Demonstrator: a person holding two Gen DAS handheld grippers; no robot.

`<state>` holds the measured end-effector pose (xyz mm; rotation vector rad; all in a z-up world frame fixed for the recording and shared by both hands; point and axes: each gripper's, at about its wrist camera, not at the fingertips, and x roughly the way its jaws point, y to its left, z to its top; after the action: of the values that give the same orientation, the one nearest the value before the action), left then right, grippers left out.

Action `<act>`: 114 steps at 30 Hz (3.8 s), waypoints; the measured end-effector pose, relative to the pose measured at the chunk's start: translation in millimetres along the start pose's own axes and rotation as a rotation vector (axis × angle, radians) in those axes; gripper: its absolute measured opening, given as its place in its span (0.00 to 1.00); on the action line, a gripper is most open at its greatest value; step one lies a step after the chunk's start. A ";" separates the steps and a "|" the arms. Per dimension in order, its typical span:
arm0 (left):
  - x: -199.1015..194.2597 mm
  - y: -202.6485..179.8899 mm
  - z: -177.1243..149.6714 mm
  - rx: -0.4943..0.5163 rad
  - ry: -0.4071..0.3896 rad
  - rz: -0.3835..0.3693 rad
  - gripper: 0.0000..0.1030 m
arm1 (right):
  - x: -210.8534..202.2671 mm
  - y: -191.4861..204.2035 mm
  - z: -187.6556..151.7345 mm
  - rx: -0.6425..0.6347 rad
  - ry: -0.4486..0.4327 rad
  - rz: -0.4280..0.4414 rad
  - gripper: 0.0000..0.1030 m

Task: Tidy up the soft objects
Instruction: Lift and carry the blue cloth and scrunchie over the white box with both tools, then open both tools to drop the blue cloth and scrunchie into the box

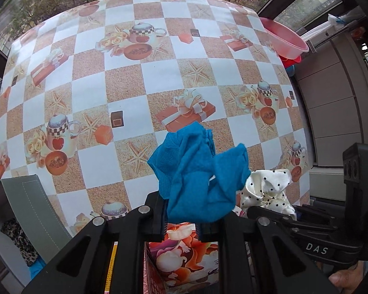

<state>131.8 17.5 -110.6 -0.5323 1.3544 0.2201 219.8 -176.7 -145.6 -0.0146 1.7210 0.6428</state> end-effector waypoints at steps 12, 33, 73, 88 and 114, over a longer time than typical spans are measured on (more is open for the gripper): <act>-47.1 6.8 -35.2 0.037 -0.082 -0.020 0.18 | -9.8 29.9 -32.8 -0.016 -0.050 -0.010 0.38; -113.0 58.7 -98.8 -0.003 -0.188 -0.041 0.18 | -22.1 109.9 -82.3 -0.126 -0.092 -0.013 0.38; -144.7 225.8 -224.4 -0.382 -0.284 0.088 0.18 | 38.8 291.1 -170.9 -0.621 0.001 -0.152 0.38; -141.8 245.8 -242.1 -0.451 -0.270 0.133 0.18 | 70.3 335.5 -184.0 -0.762 0.047 -0.189 0.38; -127.3 249.3 -239.5 -0.456 -0.220 0.146 0.18 | 82.8 339.2 -180.1 -0.772 0.061 -0.204 0.38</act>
<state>-215.4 135.7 -75.1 -0.7644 1.1285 0.6986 -81.8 61.2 -63.3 -0.7437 1.4094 1.1196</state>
